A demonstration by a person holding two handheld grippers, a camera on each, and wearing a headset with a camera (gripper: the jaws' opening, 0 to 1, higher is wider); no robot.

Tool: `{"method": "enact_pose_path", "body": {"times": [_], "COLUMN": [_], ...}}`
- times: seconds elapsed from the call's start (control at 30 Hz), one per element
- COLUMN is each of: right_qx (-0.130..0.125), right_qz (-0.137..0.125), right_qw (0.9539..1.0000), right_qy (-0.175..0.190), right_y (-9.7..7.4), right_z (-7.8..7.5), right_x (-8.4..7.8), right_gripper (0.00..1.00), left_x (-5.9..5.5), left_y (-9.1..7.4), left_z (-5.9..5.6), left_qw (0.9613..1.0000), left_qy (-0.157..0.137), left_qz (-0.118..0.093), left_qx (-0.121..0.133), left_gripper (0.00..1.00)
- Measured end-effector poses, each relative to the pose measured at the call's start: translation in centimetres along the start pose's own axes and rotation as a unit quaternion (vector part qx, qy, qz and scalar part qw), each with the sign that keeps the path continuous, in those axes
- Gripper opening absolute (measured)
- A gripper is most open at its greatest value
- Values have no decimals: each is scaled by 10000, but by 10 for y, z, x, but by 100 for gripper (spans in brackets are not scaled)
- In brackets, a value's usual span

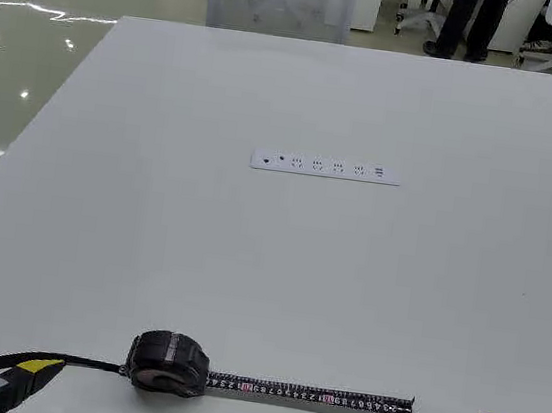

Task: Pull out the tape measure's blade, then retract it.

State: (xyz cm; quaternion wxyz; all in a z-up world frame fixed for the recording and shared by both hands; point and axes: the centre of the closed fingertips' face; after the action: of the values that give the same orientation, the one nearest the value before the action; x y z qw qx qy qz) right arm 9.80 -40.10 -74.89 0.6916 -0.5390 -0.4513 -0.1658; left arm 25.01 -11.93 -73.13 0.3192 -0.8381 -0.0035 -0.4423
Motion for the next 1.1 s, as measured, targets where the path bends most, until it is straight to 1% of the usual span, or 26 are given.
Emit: {"method": "enact_pose_path", "body": {"times": [0.2, 0.47, 0.5, 0.57, 0.63, 0.7, 0.77, 0.9, 0.97, 1.0, 1.1], "right_qx": [14, 17, 13, 14, 9, 3, 4, 8, 9, 11, 13], "right_qz": [-8, -30, -31, -44, -46, -62, -68, -85, -92, -97, -103], "right_qw": [10000, 10000, 10000, 10000, 10000, 10000, 10000, 10000, 10000, 10000, 9999], "right_qy": [-6, 0, -2, 5, -2, 7, 5, 18, 20, 14, 14], "right_y": [1, 2, 2, 2, 2, 2, 2, 3, 4, 4, 4], "right_z": [0, -1, -1, -2, -2, -3, -3, -4, -5, -5, -6], "right_x": [1, 1, 1, 1, 2, 2, 2, 2, 2, 2, 3], "right_gripper": [98, 98, 98, 98, 98, 98, 98, 98, 98, 98, 98], "left_x": [5, 11, 12, 13, 14, 15, 16, 19, 20, 24, 27], "left_y": [7, 18, 20, 23, 26, 29, 33, 39, 42, 44, 50], "left_z": [-6, -8, -6, -9, -9, -7, -9, -7, -8, -9, -10], "left_qw": [10000, 10000, 10000, 10000, 9999, 9999, 9999, 9997, 9997, 9997, 9996], "left_qy": [16, 46, 48, 11, 50, 19, 18, 2, 19, 22, -33], "left_qz": [14, 55, 61, 64, 87, 108, 147, 225, 253, 229, 264], "left_qx": [-30, -15, 7, -67, -42, -20, -38, 18, 3, -8, 0], "left_gripper": [89, 89, 89, 89, 89, 89, 89, 89, 89, 89, 89]}}
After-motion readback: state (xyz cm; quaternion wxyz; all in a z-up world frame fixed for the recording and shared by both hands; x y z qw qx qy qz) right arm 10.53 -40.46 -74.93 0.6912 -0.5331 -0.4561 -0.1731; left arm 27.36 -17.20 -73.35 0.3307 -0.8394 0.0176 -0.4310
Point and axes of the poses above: the centre of the closed fingertips' face, and the gripper's own axes: y roughly forward along the fingers, z roughly to its left, x roughly out of its top, and after that the axes turned 8 degrees about -y, right-handed
